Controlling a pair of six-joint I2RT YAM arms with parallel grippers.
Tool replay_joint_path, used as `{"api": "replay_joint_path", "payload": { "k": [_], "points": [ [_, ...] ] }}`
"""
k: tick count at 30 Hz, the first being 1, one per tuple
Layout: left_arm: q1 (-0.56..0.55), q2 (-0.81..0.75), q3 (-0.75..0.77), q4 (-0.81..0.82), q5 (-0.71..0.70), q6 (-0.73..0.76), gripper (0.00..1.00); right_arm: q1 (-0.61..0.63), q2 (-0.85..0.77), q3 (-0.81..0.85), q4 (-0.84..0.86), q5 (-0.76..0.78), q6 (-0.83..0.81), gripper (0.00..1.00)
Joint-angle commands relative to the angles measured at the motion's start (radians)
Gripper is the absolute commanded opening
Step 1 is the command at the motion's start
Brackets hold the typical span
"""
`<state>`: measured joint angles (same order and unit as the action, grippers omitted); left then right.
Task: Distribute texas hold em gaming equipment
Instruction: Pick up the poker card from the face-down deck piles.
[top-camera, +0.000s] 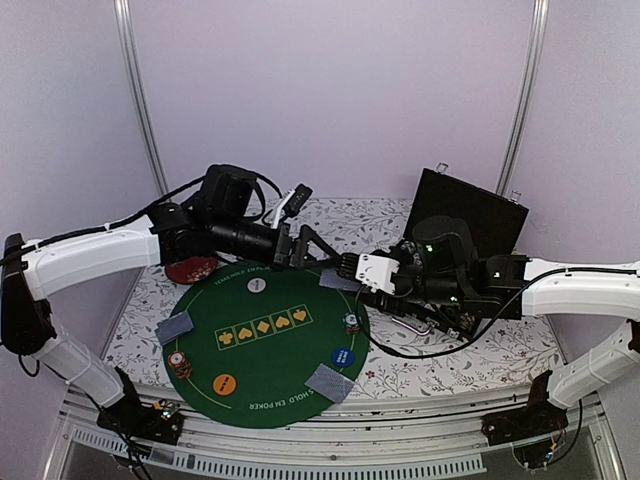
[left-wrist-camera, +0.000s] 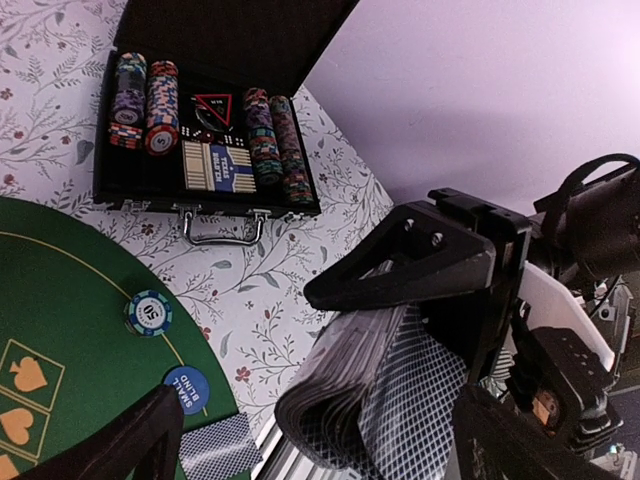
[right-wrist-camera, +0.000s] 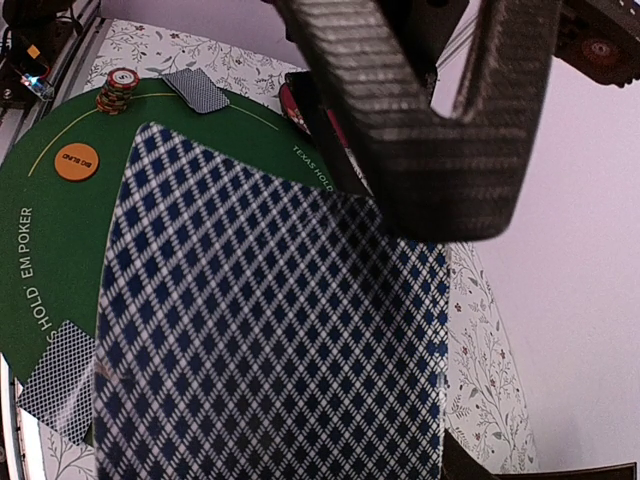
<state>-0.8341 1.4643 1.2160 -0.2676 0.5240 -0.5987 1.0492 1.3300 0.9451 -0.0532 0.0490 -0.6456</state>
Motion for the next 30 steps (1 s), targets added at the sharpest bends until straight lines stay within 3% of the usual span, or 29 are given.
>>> {"api": "replay_joint_path", "payload": {
  "k": [1, 3, 6, 9, 13, 22, 25, 27, 30],
  "points": [
    [-0.023, 0.024, 0.036, 0.034, 0.041, 0.015, 0.94, 0.008, 0.003, 0.028, 0.015, -0.008, 0.002, 0.45],
    [-0.031, 0.033, 0.048, 0.011, 0.040, 0.029, 0.89, 0.008, 0.003, 0.029, 0.015, -0.006, 0.000, 0.45],
    [-0.031, 0.030, 0.048, -0.031, 0.014, 0.042, 0.71, 0.008, 0.000, 0.025, 0.018, -0.004, -0.002, 0.45],
    [-0.030, 0.012, 0.035, -0.054, -0.012, 0.048, 0.59, 0.007, -0.003, 0.019, 0.024, -0.005, -0.003, 0.45],
    [-0.031, -0.017, 0.029, -0.076, -0.030, 0.053, 0.51, 0.008, -0.003, 0.014, 0.026, -0.003, -0.002, 0.45],
    [-0.030, -0.043, 0.011, -0.080, -0.030, 0.049, 0.23, 0.008, -0.006, 0.013, 0.024, 0.008, -0.002, 0.45],
    [-0.030, -0.045, 0.009, -0.065, -0.006, 0.046, 0.20, 0.008, -0.005, 0.013, 0.021, 0.009, -0.002, 0.45],
    [-0.031, -0.042, 0.010, -0.046, 0.011, 0.041, 0.27, 0.008, -0.005, 0.011, 0.022, 0.009, -0.002, 0.45],
    [-0.032, -0.026, 0.020, -0.037, 0.014, 0.039, 0.29, 0.008, -0.001, 0.012, 0.024, 0.008, -0.002, 0.45]
  ]
}}
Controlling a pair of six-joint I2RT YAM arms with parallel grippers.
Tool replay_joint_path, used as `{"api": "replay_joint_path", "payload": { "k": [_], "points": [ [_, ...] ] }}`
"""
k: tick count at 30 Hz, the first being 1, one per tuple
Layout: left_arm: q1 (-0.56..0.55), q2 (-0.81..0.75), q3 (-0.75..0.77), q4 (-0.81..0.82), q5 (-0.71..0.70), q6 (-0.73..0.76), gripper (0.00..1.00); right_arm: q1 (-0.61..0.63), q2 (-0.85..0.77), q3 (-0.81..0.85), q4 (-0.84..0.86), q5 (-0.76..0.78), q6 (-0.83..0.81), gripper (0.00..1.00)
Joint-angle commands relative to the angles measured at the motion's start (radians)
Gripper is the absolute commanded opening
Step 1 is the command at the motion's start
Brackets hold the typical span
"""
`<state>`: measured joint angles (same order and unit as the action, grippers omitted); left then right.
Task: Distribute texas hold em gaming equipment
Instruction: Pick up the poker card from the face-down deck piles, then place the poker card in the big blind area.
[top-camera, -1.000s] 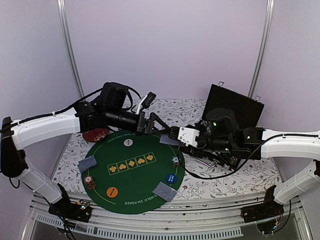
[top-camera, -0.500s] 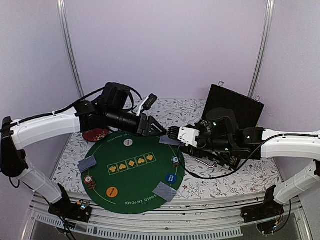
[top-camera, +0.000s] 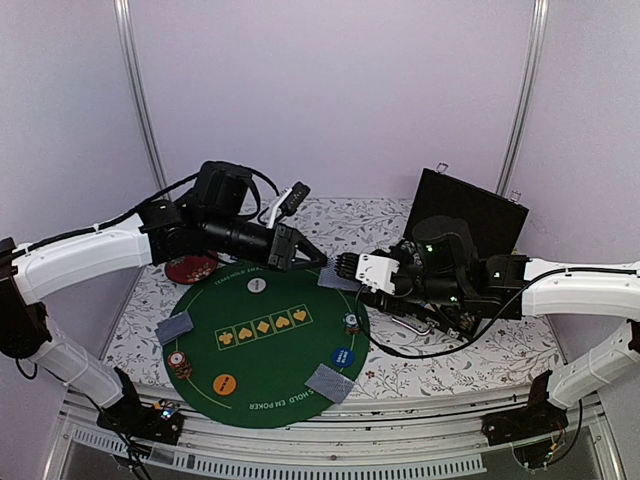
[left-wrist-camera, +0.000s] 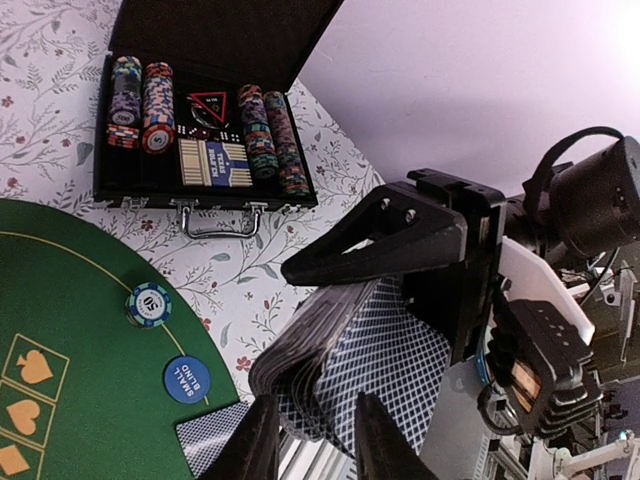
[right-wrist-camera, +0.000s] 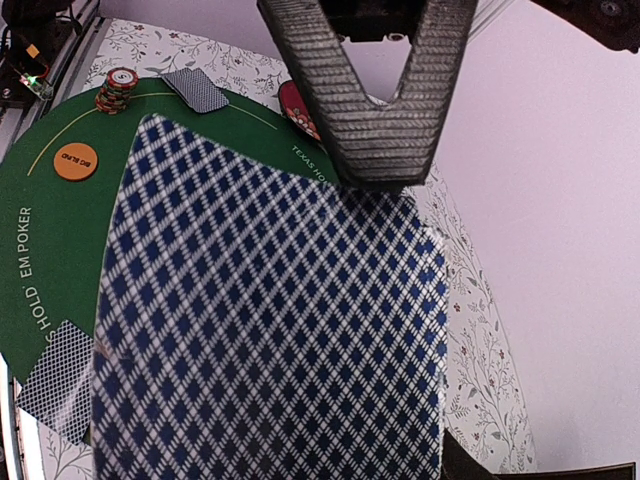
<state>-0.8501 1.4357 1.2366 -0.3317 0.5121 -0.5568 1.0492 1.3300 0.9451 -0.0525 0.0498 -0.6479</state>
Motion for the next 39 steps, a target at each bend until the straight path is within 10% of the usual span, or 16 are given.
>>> {"api": "replay_joint_path", "payload": {
  "k": [1, 11, 39],
  "points": [
    [-0.015, 0.011, 0.004, 0.025, 0.028, -0.004, 0.29, 0.008, 0.000, 0.013, 0.023, 0.007, 0.001, 0.45],
    [-0.021, 0.013, 0.018, 0.012, 0.045, 0.006, 0.00, 0.007, -0.008, 0.000, 0.024, 0.014, 0.001, 0.45],
    [0.140, -0.327, -0.174, 0.080, 0.093, 0.015, 0.00, -0.042, -0.032, -0.037, 0.038, 0.027, 0.021, 0.45]
  ]
}}
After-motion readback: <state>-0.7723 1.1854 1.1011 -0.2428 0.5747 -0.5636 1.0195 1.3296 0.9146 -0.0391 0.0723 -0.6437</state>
